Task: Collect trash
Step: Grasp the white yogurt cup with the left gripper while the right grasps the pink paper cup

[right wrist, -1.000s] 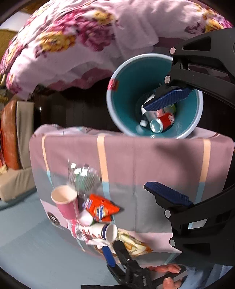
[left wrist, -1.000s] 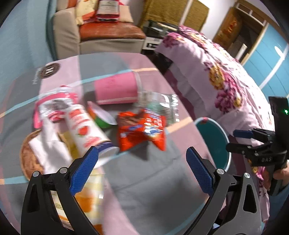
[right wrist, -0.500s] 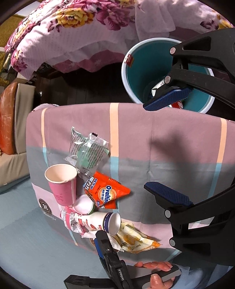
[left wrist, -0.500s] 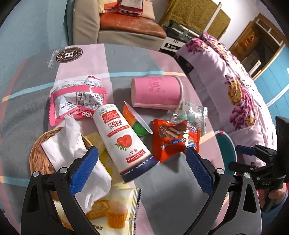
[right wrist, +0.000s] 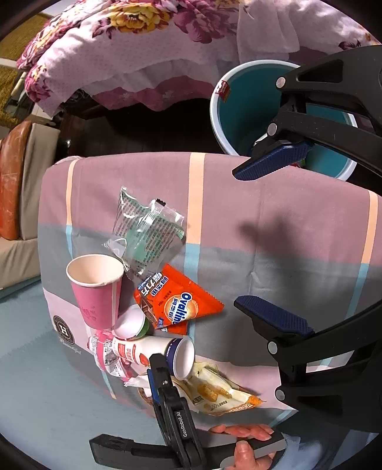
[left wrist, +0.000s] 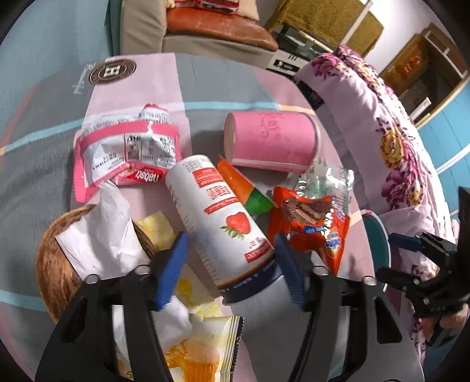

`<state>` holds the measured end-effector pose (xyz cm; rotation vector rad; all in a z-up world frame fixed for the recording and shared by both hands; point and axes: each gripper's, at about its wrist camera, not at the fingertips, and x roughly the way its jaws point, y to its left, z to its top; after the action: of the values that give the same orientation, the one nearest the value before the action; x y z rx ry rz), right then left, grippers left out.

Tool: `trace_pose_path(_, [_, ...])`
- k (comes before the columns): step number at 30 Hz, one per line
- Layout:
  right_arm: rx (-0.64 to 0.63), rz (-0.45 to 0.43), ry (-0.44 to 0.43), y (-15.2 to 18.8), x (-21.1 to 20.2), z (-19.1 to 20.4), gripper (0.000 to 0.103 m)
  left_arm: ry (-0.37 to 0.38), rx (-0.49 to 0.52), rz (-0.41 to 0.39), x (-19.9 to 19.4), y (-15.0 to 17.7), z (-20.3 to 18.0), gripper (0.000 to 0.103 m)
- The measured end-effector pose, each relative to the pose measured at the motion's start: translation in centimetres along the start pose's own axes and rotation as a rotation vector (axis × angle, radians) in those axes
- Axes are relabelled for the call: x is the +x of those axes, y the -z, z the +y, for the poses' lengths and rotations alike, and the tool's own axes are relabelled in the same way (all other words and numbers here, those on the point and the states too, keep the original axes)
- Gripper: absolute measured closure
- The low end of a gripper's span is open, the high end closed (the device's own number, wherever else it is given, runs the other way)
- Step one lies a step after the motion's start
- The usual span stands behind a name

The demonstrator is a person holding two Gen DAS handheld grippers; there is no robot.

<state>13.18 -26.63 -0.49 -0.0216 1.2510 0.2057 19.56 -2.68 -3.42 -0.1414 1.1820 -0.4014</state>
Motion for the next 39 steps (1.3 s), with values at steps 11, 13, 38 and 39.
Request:
trace_pose_path(11, [-0.129,0.009,0.091,-1.9,-1.1,1.9,0.026,-0.008,0.036,0.015,0.6,0.2,0.3,0.047])
trace_pose_path(13, [-0.207,0.006,0.117,-3.3,-1.3,3.0,0.026,-0.014,0.053,-0.016,-0.7,0.3,0.7,0.047])
trace_pose_path(38, [-0.912,0.319,0.049,-18.2,11.9,11.7,0.036,0.130,0.091,0.007,0.0,-0.3,3.6,0.045])
trace_pose_path(39, [-0.898,0.298,0.037,-18.1,11.6,11.5,0.038,0.132,0.086,0.014,0.3,-0.4,3.6,0.045])
